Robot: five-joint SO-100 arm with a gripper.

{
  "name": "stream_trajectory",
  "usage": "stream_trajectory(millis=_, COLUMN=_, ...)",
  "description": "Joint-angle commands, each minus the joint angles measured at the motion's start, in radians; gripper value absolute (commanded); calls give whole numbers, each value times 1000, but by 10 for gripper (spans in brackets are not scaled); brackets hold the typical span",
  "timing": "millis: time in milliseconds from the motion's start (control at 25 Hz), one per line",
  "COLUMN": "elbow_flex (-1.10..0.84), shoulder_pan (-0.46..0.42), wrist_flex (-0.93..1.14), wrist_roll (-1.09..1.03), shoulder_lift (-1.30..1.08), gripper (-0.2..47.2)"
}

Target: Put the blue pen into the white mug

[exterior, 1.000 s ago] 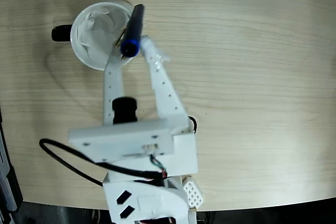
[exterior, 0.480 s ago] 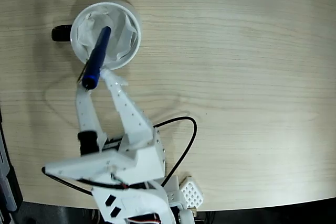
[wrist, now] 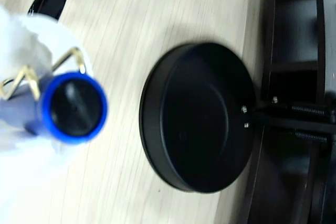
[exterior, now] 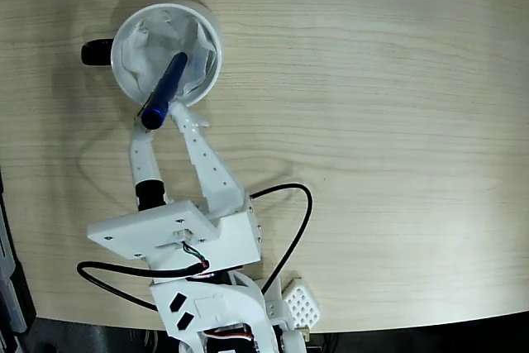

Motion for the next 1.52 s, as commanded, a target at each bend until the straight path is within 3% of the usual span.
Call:
stream_trajectory(millis=0, elbow_flex=20, shoulder_pan=-18, wrist_flex=-74, wrist_roll=12, shoulder_lift=51, gripper=98)
stream_trajectory(millis=240, elbow_flex=60, shoulder_pan=-25, wrist_flex=-166, wrist_roll=132, shoulder_lift=49, gripper=108)
stream_trajectory(millis=360, elbow_flex=61, shoulder_pan=-21, wrist_flex=-173, wrist_roll=256, shoulder_lift=63, gripper=149)
stream_trajectory(millis=520, elbow_flex=63, shoulder_pan=2, wrist_flex=-213, wrist_roll=431, shoulder_lift=110, gripper=165)
stream_trajectory(millis=600, elbow_flex=63, shoulder_pan=32, wrist_flex=-222, wrist_roll=506, shoulder_lift=138, gripper=135)
stream_trajectory(millis=720, elbow_flex=80, shoulder_pan=84, wrist_flex=-222, wrist_roll=632, shoulder_lift=198, gripper=3)
stream_trajectory(millis=840, elbow_flex=146, shoulder_pan=133, wrist_flex=-222, wrist_roll=726, shoulder_lift=279, gripper=1)
stream_trajectory(millis=1080, elbow_flex=258, shoulder_pan=295, wrist_flex=-222, wrist_roll=1157, shoulder_lift=388, gripper=0)
stream_trajectory(millis=1240, elbow_flex=354, shoulder_pan=396, wrist_flex=-213, wrist_roll=1327, shoulder_lift=434, gripper=0)
stream_trajectory(millis=1480, elbow_flex=505, shoulder_pan=468, wrist_flex=95, wrist_roll=1391, shoulder_lift=632, gripper=-1)
